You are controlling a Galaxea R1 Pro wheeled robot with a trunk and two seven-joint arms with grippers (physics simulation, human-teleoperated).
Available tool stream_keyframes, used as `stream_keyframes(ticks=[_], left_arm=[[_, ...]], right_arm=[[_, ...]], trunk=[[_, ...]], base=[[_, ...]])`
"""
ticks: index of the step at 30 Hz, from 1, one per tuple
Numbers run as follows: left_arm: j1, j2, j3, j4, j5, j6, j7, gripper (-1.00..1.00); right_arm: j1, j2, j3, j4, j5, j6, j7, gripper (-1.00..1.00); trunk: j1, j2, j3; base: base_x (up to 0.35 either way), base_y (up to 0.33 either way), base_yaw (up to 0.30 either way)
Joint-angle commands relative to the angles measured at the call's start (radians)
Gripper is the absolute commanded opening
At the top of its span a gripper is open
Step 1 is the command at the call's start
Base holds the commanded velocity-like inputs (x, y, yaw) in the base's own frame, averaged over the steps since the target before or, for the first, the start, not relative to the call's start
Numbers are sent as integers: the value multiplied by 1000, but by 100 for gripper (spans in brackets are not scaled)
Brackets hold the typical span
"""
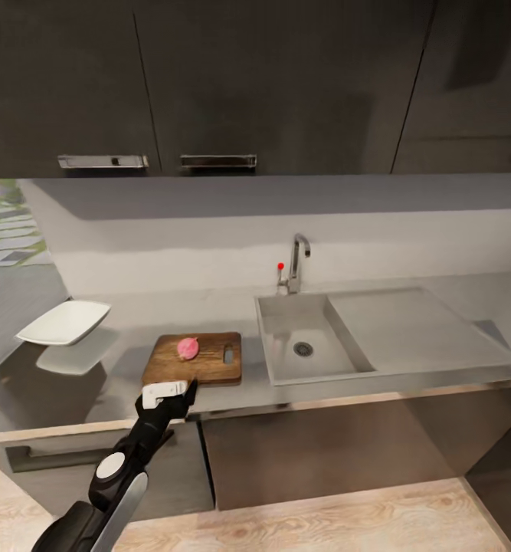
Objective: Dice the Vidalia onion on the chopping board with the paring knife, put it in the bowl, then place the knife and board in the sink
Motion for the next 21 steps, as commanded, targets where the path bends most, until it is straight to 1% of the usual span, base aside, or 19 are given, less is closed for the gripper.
stream_keyframes(ticks=[1, 9, 12, 14, 17, 19, 21], left_arm=[[-1, 1, -3, -2, 8, 3, 9, 100], [-1, 1, -3, -2, 8, 3, 9, 100], [5, 1, -3, -19, 8, 1, 9, 100], [34, 1, -3, -45, 8, -6, 8, 100], [79, 1, -4, -59, 8, -11, 7, 100], [92, 2, -4, -61, 8, -13, 5, 100], [135, 9, -3, -62, 8, -15, 3, 100]], right_arm=[[0, 2, -7, -2, 7, -2, 8, 100], [-1, 2, -7, -2, 7, -2, 8, 100], [-1, 1, -7, -3, 7, -2, 8, 100], [-1, 0, -7, -3, 7, -2, 8, 100], [-1, 0, -7, -3, 7, -2, 8, 100], [-1, -1, -7, -3, 7, -2, 8, 100], [-1, 0, -7, -3, 7, -2, 8, 100]], trunk=[[0, -1, 0], [0, -1, 13], [0, -1, 18], [0, -1, 19], [0, -1, 20], [0, -1, 20], [0, -1, 20]], base=[[-345, 0, 0], [-341, 0, 0], [-159, 0, 0], [-50, 0, 0], [-16, 0, 0], [-5, 0, 0], [-2, 0, 0]])
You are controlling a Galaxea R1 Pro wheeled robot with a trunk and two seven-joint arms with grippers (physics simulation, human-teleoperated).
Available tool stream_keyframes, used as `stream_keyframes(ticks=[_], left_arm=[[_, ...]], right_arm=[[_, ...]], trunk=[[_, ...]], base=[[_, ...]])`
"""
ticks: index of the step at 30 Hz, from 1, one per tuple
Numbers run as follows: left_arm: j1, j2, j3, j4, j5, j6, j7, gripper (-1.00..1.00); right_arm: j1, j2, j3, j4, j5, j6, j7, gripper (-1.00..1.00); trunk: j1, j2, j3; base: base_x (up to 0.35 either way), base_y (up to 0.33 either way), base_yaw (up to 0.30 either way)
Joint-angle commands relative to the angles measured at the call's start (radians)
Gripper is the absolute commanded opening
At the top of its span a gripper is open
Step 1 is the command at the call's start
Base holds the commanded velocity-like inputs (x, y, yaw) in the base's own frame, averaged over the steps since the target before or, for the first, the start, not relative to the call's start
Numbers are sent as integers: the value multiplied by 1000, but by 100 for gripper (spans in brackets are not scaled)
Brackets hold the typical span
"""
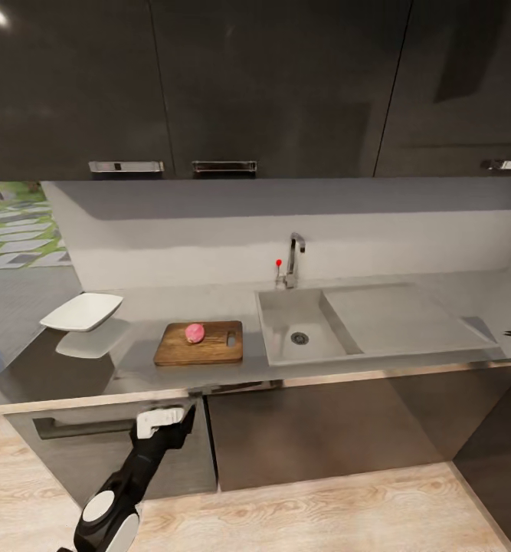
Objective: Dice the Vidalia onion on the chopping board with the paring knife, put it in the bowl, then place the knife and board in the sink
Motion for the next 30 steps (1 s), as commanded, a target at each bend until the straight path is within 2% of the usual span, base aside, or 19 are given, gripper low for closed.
stream_keyframes(ticks=[1, 3, 6, 10, 13, 19, 25, 29, 30], left_arm=[[22, 9, -2, -2, 8, -4, 8, 100], [70, 33, -2, -2, 8, -41, 6, 100], [108, 50, -2, -2, 8, -61, 6, 100], [211, 59, -1, -1, 7, -72, 5, 100], [259, 66, -1, -1, 6, -76, 5, 100], [370, 117, 2, 5, 6, -127, 8, 100], [394, 122, 4, 94, 6, -159, 7, 100], [395, 112, 36, 172, 7, -172, 6, 100], [395, 104, 52, 217, 7, -173, 6, 100]], right_arm=[[0, 2, -7, -2, 7, -2, 8, 100], [-1, 2, -7, -2, 7, -2, 8, 100], [-1, 2, -7, -1, 7, -2, 8, 100], [-1, 1, -7, -2, 7, -4, 8, 100], [-1, 0, -7, -2, 7, -4, 8, 100], [0, -1, -7, -2, 7, -3, 8, 100], [0, -3, -8, -6, 7, -3, 8, 100], [0, -2, -8, -16, 5, -4, 8, 100], [0, -2, -7, -18, 6, -5, 8, 100]], trunk=[[0, -1, -1], [0, -1, -1], [0, -1, -1], [0, -1, -1], [0, -1, -1], [0, -1, -1], [0, -1, -1], [0, -1, -1], [0, -1, -1]], base=[[0, 0, 0], [0, 0, 0], [0, 0, 0], [0, 0, 0], [0, 0, 0], [0, 0, 0], [0, 0, 0], [0, 0, 0], [0, 0, 0]])
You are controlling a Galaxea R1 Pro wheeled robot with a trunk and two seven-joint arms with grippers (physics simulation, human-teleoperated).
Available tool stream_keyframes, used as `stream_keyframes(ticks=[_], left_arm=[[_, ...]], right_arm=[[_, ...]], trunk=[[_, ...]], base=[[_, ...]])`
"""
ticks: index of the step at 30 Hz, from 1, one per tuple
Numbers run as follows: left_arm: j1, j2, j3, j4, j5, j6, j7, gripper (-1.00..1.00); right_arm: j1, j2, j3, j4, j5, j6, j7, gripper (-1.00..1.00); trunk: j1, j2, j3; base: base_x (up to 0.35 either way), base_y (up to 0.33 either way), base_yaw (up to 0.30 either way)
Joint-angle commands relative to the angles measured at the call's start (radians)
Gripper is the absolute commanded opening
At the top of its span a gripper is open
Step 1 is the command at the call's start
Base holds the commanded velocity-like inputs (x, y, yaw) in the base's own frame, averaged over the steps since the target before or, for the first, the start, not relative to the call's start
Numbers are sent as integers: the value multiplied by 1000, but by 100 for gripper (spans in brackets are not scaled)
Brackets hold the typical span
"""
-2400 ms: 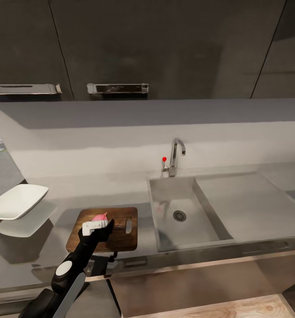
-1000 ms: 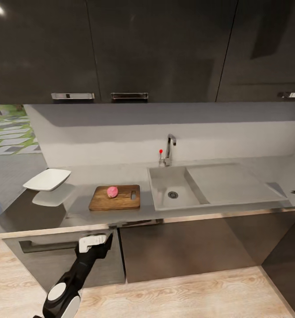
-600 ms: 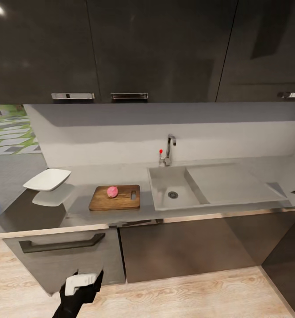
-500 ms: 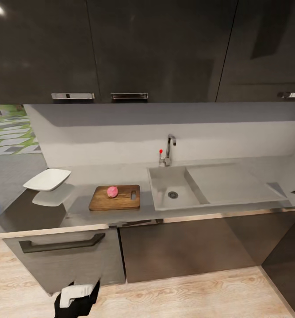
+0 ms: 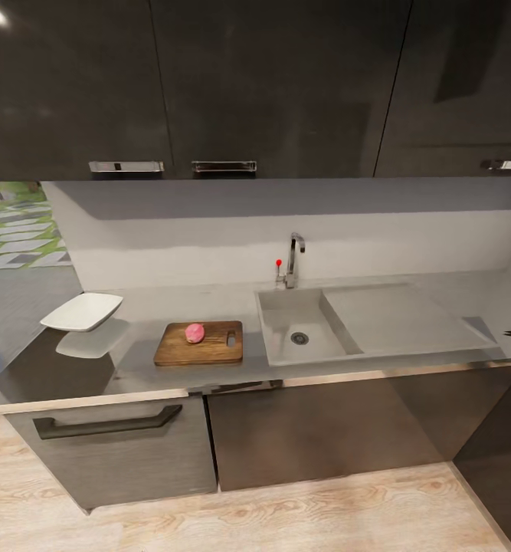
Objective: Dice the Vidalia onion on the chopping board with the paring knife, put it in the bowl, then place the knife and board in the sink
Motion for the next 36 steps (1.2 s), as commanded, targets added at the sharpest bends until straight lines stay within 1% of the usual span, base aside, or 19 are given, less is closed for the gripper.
stream_keyframes(ticks=[1, 4, 7, 12, 15, 19, 22, 25, 36], left_arm=[[-1, -4, 6, 35, 10, -4, 6, 100], [-1, -14, 19, 103, 10, -5, 5, 100], [-1, -18, 26, 171, 10, -6, 5, 100], [-6, -24, 27, 260, 11, -6, 6, 100], [-8, -39, 28, 302, 12, -6, 5, 100], [-9, -47, 27, 321, 12, -6, 6, 100], [-9, -61, 26, 332, 12, -6, 5, 100], [-9, -66, 26, 336, 12, -6, 5, 100], [-9, -73, 26, 343, 12, -6, 5, 100]], right_arm=[[0, 2, -6, -4, 7, -3, 7, 100], [0, 2, -6, -18, 6, -3, 1, 100], [0, 6, -3, -33, 5, -3, -15, 100], [0, 8, -2, -35, 4, -3, -22, 100], [0, 7, -4, -32, 4, -3, -23, 100], [0, 7, -6, -27, 4, -2, -23, 100], [0, 8, -7, -25, 4, -2, -23, 100], [0, 7, -7, -23, 4, -1, -23, 100], [0, 7, -7, -21, 4, 0, -23, 100]], trunk=[[0, -1, -1], [0, -1, -1], [0, -1, -1], [0, -1, -1], [0, -1, -1], [0, -1, -1], [0, -1, -1], [0, -1, -1], [0, -1, 4]], base=[[0, 0, 0], [0, 0, 0], [0, 0, 0], [0, 0, 0], [0, 0, 0], [0, 0, 0], [0, 0, 0], [0, 0, -40], [0, 0, -240]])
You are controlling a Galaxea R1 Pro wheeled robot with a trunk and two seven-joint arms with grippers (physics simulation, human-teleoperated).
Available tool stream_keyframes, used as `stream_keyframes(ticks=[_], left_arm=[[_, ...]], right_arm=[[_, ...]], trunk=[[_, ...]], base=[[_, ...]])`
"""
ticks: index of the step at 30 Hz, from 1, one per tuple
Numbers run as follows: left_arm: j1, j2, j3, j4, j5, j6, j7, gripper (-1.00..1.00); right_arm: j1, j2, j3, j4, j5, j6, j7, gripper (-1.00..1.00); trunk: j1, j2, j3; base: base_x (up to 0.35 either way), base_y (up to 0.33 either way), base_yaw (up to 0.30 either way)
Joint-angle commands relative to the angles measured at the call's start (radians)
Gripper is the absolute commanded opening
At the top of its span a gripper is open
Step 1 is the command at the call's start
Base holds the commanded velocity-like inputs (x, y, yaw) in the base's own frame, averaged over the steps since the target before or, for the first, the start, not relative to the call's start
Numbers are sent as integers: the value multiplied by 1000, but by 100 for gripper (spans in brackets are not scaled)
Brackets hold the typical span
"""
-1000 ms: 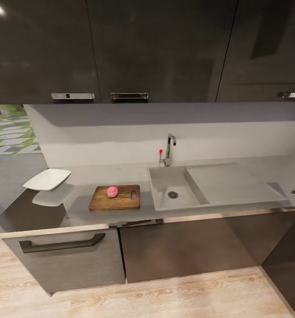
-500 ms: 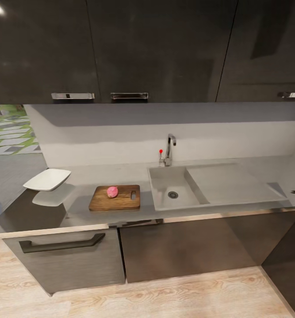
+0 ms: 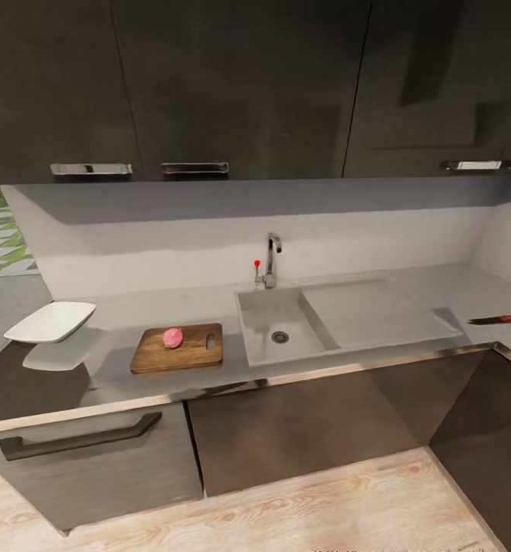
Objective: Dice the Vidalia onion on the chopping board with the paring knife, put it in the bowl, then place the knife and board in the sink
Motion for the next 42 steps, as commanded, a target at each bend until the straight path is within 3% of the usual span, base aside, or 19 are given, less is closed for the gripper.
stream_keyframes(ticks=[1, 8, 21, 23, 25, 28, 30, 31, 33, 37, 42], left_arm=[[0, 1, -5, -1, 10, -4, 8, 100], [0, 1, -5, 0, 10, -4, 7, 100], [1, -1, -5, 5, 9, -4, 8, 100], [2, -1, -5, 6, 9, -4, 8, 100], [2, 0, -5, 6, 9, -4, 7, 100], [2, -1, -5, 9, 9, -3, 8, 100], [2, -1, -5, 17, 9, -3, 8, 100], [2, -1, -5, 20, 9, -3, 8, 100], [2, -1, -6, 23, 9, -3, 7, 100], [2, -1, -7, 25, 9, -3, 7, 100], [2, -1, -7, 25, 9, -3, 7, 100]], right_arm=[[0, 2, -7, -1, 6, -2, 9, 100], [0, 2, -7, 5, 6, -2, 9, 100], [0, 2, -5, 10, 8, -4, 9, 100], [0, 4, 6, -9, 10, -34, 8, 100], [0, 5, 47, -60, 12, -54, 5, 100], [0, 6, 150, -185, 13, -46, -14, 100], [0, 8, 244, -312, 12, 46, -65, 100], [-1, 9, 268, -360, 11, 103, -94, 100], [-3, 10, 300, -445, 10, 208, -146, 100], [-32, 12, 353, -580, 9, 333, -190, 100], [-123, 12, 366, -638, 10, 480, -210, 100]], trunk=[[0, -1, 0], [0, -1, 3], [0, -1, 9], [0, -1, 9], [0, -1, 9], [0, -1, 9], [0, -1, 9], [0, -1, 9], [0, -1, 9], [0, -1, 9], [0, -1, 9]], base=[[0, 0, -264], [0, -61, -265], [0, -262, -227], [0, -216, -27], [0, -81, -10], [0, -29, -3], [0, -10, -1], [0, -4, -1], [0, -2, 0], [0, 0, 0], [0, 0, 0]])
